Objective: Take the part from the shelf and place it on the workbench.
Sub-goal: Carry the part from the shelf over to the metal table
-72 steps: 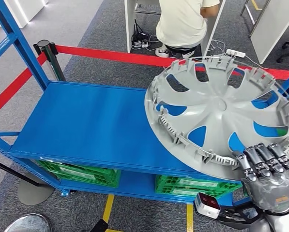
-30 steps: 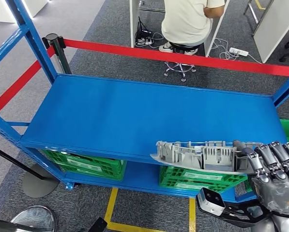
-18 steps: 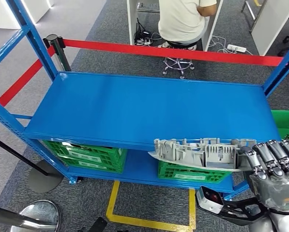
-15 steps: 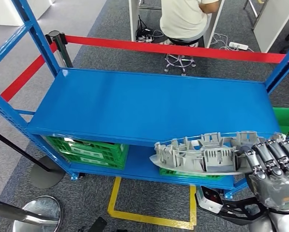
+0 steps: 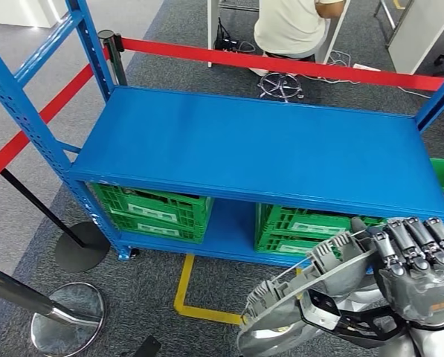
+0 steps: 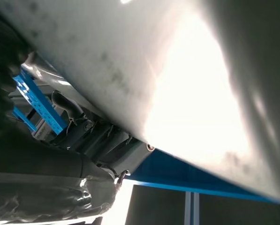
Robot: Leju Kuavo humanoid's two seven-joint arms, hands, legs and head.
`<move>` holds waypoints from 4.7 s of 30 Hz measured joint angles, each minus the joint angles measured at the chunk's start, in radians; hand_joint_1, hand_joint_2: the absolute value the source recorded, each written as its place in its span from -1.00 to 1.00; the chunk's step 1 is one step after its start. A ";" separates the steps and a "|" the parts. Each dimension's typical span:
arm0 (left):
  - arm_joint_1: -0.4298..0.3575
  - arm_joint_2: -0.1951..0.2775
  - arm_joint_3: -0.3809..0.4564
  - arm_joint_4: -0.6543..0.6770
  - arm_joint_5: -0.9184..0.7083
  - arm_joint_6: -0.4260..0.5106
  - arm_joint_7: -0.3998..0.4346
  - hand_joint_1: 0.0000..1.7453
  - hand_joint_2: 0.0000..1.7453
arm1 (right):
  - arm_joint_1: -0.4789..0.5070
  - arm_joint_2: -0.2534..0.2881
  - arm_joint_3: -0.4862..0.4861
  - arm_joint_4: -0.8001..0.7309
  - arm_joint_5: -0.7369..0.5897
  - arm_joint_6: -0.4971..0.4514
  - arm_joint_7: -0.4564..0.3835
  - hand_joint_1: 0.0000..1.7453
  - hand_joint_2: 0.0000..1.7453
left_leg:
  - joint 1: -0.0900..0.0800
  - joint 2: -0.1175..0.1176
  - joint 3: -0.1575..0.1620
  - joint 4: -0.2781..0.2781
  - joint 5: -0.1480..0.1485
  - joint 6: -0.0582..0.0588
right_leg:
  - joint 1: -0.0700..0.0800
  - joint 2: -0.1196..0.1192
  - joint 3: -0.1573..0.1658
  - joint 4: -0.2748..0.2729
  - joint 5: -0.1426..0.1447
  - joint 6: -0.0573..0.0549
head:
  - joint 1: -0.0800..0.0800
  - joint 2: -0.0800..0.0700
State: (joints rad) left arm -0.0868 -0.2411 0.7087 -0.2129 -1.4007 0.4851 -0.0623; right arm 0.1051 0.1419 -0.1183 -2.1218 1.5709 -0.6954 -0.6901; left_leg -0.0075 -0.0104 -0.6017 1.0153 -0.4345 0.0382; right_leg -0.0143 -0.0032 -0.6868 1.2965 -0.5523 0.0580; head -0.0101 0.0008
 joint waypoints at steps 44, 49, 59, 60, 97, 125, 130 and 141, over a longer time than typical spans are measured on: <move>0.000 0.010 0.003 0.001 0.007 0.009 -0.013 -1.00 1.00 | 0.000 0.032 0.005 0.021 0.003 0.000 -0.002 1.00 1.00 | 0.023 0.003 -0.057 0.242 -0.191 -0.075 | 0.005 0.002 0.047 -0.275 0.151 -0.046 | -0.001 0.000; -0.004 0.010 0.003 0.001 0.007 0.010 -0.013 -1.00 1.00 | 0.000 0.032 0.005 0.023 0.003 0.000 -0.001 1.00 1.00 | 0.019 0.002 0.109 0.086 -0.104 -0.056 | 0.016 0.002 -0.028 -0.272 0.220 -0.038 | -0.001 0.000; 0.007 0.011 0.005 0.001 0.013 0.012 -0.015 -1.00 1.00 | 0.008 0.031 0.005 0.035 0.002 0.000 0.032 1.00 1.00 | 0.001 0.010 0.077 -0.052 -0.019 -0.009 | 0.000 0.001 -0.084 -0.038 0.044 0.012 | 0.005 0.000; 0.007 0.011 0.005 0.001 0.014 0.012 -0.015 -1.00 1.00 | 0.009 0.031 0.004 0.037 0.002 0.000 0.028 1.00 1.00 | 0.001 0.011 0.057 -0.050 -0.004 -0.010 | 0.000 0.001 -0.074 0.003 0.048 0.012 | 0.005 0.000; 0.012 0.018 0.015 0.001 0.044 0.029 -0.029 -1.00 1.00 | -0.040 0.029 0.002 0.140 0.003 0.000 -0.004 1.00 1.00 | 0.001 0.012 0.000 -0.044 0.053 -0.038 | 0.010 0.000 0.195 -0.304 0.061 -0.012 | 0.005 0.000; 0.011 0.039 0.027 0.001 0.031 0.001 -0.020 -1.00 1.00 | -0.053 0.014 -0.029 0.203 0.001 0.000 -0.004 1.00 1.00 | 0.050 -0.070 -0.075 -0.061 0.145 -0.083 | -0.028 0.052 0.178 -0.278 0.030 0.040 | 0.012 0.000; 0.021 0.042 0.027 0.001 0.031 0.002 -0.020 -1.00 1.00 | -0.036 0.013 -0.041 0.200 0.002 0.000 -0.004 1.00 1.00 | 0.047 -0.063 -0.108 -0.023 0.132 -0.097 | -0.019 0.022 0.162 -0.252 0.040 -0.016 | -0.006 0.000; 0.014 0.041 0.028 0.001 0.033 0.005 -0.020 -1.00 1.00 | -0.021 0.013 -0.054 0.193 0.002 0.000 -0.004 1.00 1.00 | -0.008 0.082 -0.034 0.016 0.030 -0.034 | 0.019 -0.114 0.148 -0.252 0.043 -0.026 | -0.012 0.000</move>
State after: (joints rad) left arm -0.0730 -0.2004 0.7366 -0.2121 -1.3680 0.4900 -0.0823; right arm 0.0844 0.1552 -0.1726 -1.9288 1.5732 -0.6954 -0.6945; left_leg -0.0152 0.0715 -0.6354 1.0315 -0.4047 0.0038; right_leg 0.0050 -0.1167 -0.5387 1.0440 -0.5092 0.0320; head -0.0216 0.0008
